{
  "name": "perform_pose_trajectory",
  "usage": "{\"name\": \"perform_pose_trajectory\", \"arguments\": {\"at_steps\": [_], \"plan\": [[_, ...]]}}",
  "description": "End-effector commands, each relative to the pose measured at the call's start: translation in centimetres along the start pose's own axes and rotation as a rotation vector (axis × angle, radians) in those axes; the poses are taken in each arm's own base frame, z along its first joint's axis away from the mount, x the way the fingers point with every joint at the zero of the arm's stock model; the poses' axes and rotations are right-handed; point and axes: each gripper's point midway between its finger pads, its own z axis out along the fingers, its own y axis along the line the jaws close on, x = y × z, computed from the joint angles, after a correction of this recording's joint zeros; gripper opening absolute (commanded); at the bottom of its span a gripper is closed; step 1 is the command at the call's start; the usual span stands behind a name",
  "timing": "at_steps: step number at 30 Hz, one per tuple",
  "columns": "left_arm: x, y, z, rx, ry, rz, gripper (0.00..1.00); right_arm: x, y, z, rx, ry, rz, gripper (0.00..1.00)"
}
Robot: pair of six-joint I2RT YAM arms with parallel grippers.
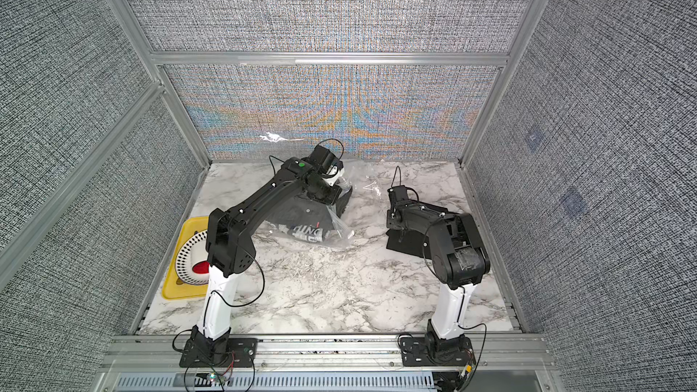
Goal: Place the folded shirt into the vacuum bag
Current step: Pick up the shirt from the center of the board.
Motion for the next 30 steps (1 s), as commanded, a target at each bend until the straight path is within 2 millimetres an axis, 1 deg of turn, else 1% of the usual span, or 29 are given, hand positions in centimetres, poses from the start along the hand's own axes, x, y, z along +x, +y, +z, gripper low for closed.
{"name": "perform_pose_trajectory", "arguments": {"at_steps": [1,4,7,12,15,17,21,22,25,27,30], "plan": [[0.2,0.0,-0.4,0.000,0.006,0.002,0.00,5.1,-0.4,0.3,-0.017,0.184,-0.048,0.17],[0.3,-0.1,-0.5,0.004,0.005,0.002,0.00,4.9,-0.2,-0.3,-0.040,0.165,-0.047,0.07],[0.4,-0.3,-0.8,0.014,0.004,-0.002,0.00,4.5,-0.1,-0.7,-0.067,0.144,-0.037,0.00],[0.9,-1.1,-1.1,0.034,0.002,-0.001,0.00,3.6,0.2,-2.0,-0.137,0.087,-0.011,0.00],[1.3,-2.0,-1.2,0.048,-0.001,0.005,0.00,3.1,0.2,-3.0,-0.179,0.052,0.018,0.00],[1.5,-2.9,-0.9,0.068,0.002,0.014,0.00,2.8,-0.1,-3.9,-0.217,0.015,0.060,0.00],[1.9,-4.6,0.2,0.083,0.017,0.036,0.00,1.6,-1.1,-6.4,-0.299,-0.088,0.149,0.00],[2.0,-4.8,0.4,0.082,0.021,0.038,0.00,2.5,-1.6,-6.7,-0.310,-0.092,0.171,0.00],[1.9,-5.1,1.2,0.080,0.029,0.040,0.00,1.6,-2.5,-9.4,-0.383,-0.193,0.228,0.00],[1.9,-5.0,1.6,0.074,0.037,0.036,0.00,0.9,-2.2,-11.4,-0.463,-0.258,0.246,0.00],[1.7,-5.2,1.7,0.075,0.036,0.036,0.00,-0.6,-0.7,-14.8,-0.622,-0.347,0.241,0.00]]}}
